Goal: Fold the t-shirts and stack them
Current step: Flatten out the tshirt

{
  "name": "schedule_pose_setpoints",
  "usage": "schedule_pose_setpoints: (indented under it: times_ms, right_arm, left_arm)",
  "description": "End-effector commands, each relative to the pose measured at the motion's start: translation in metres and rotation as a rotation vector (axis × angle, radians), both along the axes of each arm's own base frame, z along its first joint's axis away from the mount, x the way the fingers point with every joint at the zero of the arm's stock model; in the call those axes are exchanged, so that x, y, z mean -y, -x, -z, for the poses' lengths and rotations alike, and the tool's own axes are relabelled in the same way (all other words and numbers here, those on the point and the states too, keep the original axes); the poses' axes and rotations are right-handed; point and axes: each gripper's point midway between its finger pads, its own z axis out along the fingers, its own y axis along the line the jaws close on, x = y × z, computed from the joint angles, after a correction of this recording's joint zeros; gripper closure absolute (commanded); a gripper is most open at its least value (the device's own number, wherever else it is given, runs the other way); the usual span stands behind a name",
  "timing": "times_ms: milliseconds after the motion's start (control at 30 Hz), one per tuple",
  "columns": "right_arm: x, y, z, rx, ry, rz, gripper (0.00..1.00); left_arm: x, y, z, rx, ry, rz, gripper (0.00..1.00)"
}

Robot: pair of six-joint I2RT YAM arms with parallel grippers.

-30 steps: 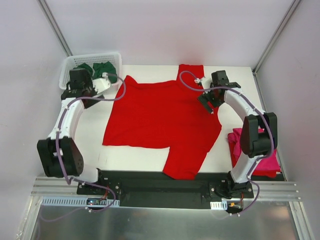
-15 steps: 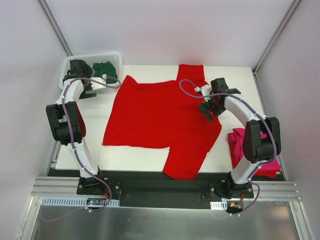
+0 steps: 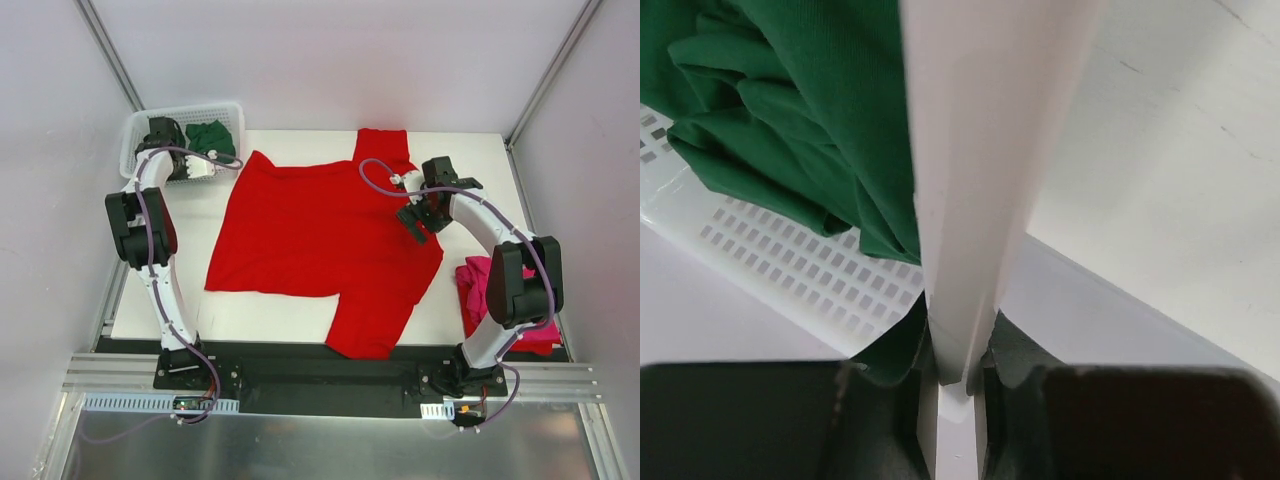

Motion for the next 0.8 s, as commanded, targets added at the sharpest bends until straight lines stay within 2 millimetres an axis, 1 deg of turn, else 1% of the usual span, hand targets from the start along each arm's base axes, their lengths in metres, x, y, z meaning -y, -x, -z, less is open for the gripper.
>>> schedule_pose_setpoints:
  times_ms: [0, 67, 100, 133, 167, 200, 233, 300, 333, 367, 400, 433, 467, 500, 533, 567, 600, 633, 667, 700, 733, 767]
  right_arm:
    - [0.0, 0.004, -0.01, 0.008, -0.003, 0.004, 0.04]
    - [-0.001, 0.004, -0.008, 0.002, -0.001, -0.003, 0.04]
    - [0.0, 0.004, -0.007, 0.0, 0.0, -0.003, 0.04]
    - [-0.001, 0.004, -0.005, -0.006, 0.001, -0.007, 0.04]
    - [-0.002, 0.003, -0.004, -0.006, -0.002, -0.008, 0.04]
    - [-0.003, 0.003, -0.004, -0.009, -0.006, -0.012, 0.04]
    - [-0.003, 0.004, -0.002, -0.016, -0.007, -0.014, 0.04]
    - [-0.005, 0.003, -0.001, -0.02, -0.017, -0.02, 0.04]
    - [-0.006, 0.003, 0.001, -0.026, -0.017, -0.022, 0.04]
    - [-0.007, 0.004, 0.001, -0.031, -0.023, -0.024, 0.04]
    - [-0.008, 0.004, 0.002, -0.035, -0.027, -0.024, 0.04]
    - [-0.01, 0.004, 0.001, -0.037, -0.031, -0.03, 0.04]
    - [-0.011, 0.005, 0.002, -0.041, -0.036, -0.033, 0.04]
    - [-0.011, 0.006, 0.001, -0.041, -0.036, -0.031, 0.04]
    - [-0.011, 0.007, 0.001, -0.044, -0.039, -0.034, 0.04]
    - [-0.012, 0.008, 0.0, -0.044, -0.041, -0.037, 0.04]
    - [-0.012, 0.01, -0.001, -0.041, -0.042, -0.04, 0.04]
    - [-0.012, 0.012, -0.001, -0.044, -0.045, -0.041, 0.04]
    - [-0.011, 0.015, 0.001, -0.05, -0.044, -0.045, 0.04]
    - [-0.01, 0.016, 0.002, -0.051, -0.042, -0.046, 0.04]
    - [-0.01, 0.018, 0.001, -0.051, -0.041, -0.05, 0.04]
    - [-0.01, 0.021, 0.004, -0.058, -0.039, -0.05, 0.04]
  left_arm:
    - [-0.017, -0.013, 0.001, 0.074, 0.013, -0.157, 1.0]
    - [-0.007, -0.013, -0.01, 0.115, 0.053, -0.215, 1.0]
    - [-0.002, -0.01, -0.01, 0.117, 0.058, -0.235, 1.0]
    - [0.001, -0.006, -0.022, 0.155, 0.078, -0.289, 1.0]
    - [0.01, -0.005, -0.027, 0.172, 0.092, -0.312, 1.0]
    - [0.013, -0.002, -0.03, 0.187, 0.1, -0.345, 1.0]
    - [0.017, 0.002, -0.042, 0.231, 0.129, -0.406, 1.0]
    - [0.024, 0.01, -0.05, 0.255, 0.125, -0.468, 1.0]
    - [0.025, 0.013, -0.059, 0.295, 0.141, -0.531, 1.0]
    - [0.023, 0.018, -0.066, 0.315, 0.117, -0.574, 1.0]
    - [0.026, 0.016, -0.077, 0.353, 0.095, -0.61, 1.0]
    - [0.027, 0.017, -0.077, 0.37, 0.1, -0.665, 1.0]
    - [0.028, 0.016, -0.082, 0.389, 0.095, -0.693, 1.0]
    - [0.024, 0.018, -0.099, 0.439, 0.035, -0.743, 1.0]
    - [0.024, 0.015, -0.097, 0.455, 0.018, -0.773, 1.0]
    - [0.022, 0.016, -0.102, 0.477, -0.002, -0.793, 1.0]
    - [0.017, 0.015, -0.114, 0.518, -0.034, -0.82, 1.0]
    - [0.012, 0.012, -0.112, 0.524, -0.065, -0.839, 1.0]
    - [0.008, 0.01, -0.115, 0.541, -0.087, -0.852, 1.0]
    - [0.004, 0.004, -0.129, 0.584, -0.101, -0.866, 1.0]
    - [-0.005, 0.003, -0.125, 0.581, -0.171, -0.889, 1.0]
    - [-0.008, 0.001, -0.128, 0.592, -0.202, -0.897, 1.0]
